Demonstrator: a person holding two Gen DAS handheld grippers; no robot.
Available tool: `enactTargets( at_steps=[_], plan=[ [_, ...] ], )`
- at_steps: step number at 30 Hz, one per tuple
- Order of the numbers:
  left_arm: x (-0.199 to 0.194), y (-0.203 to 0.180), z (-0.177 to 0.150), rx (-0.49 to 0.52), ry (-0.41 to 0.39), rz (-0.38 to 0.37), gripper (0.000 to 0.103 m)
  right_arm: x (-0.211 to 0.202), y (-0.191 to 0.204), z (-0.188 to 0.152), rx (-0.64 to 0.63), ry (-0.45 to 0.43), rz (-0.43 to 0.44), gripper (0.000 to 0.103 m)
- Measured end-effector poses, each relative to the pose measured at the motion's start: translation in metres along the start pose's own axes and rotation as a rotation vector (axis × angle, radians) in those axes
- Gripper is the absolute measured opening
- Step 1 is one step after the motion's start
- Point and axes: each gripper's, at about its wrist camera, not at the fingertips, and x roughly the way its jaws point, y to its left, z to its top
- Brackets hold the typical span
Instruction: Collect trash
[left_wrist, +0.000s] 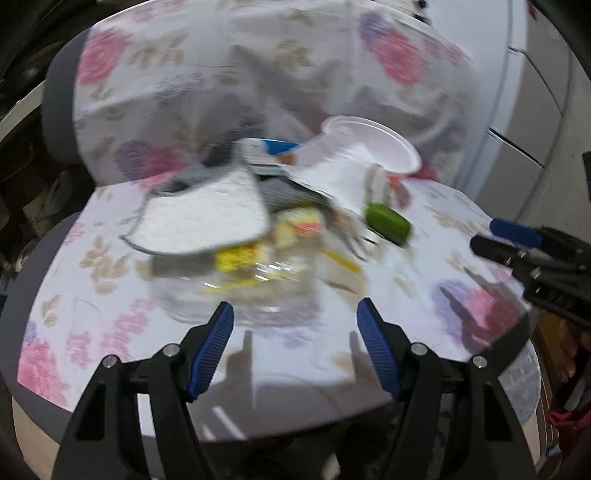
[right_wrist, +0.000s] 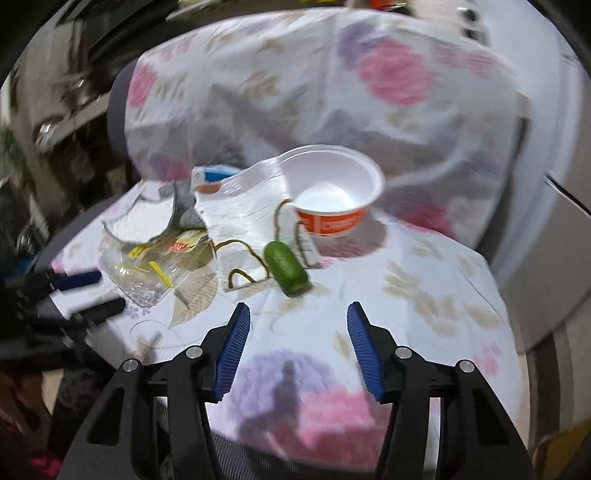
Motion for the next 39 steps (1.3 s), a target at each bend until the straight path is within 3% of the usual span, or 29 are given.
enactTargets(
  at_steps=[6,17,18,21,24,29,39],
  plan=[
    [0.008,0.024,0.018,-0.039,-0.003,0.027,0.068,0.054,0.005,0.023,-0.075,0.069,0.034,0.057],
    [0.020,0.027,0.020,-0.047,0.021,0.044,0.068,0.120,0.013,0.044,-0.169,0.176,0.028,0.054],
    [0.020,0.027,0.019,-0.046,0.021,0.048,0.068,0.120,0.015,0.044,-0.180,0.178,0.022,0.036],
    [0.018,0.024,0.018,-0.038,0.018,0.048,0.068,0.105,0.015,0.042,-0.157,0.152,0.012,0.034],
    [0.016,0.016,0.017,-0.024,0.013,0.034,0.068,0.082,0.004,0.036,-0.091,0.143,0.015,0.033],
    [0.016,-0.001,0.015,0.001,0.017,0.001,0.068,0.055,-0.028,0.008,0.055,0.201,-0.080,0.033],
    [0.013,-0.010,0.016,0.005,0.009,-0.003,0.068,0.061,-0.037,-0.002,0.067,0.161,-0.007,0.036]
  ],
)
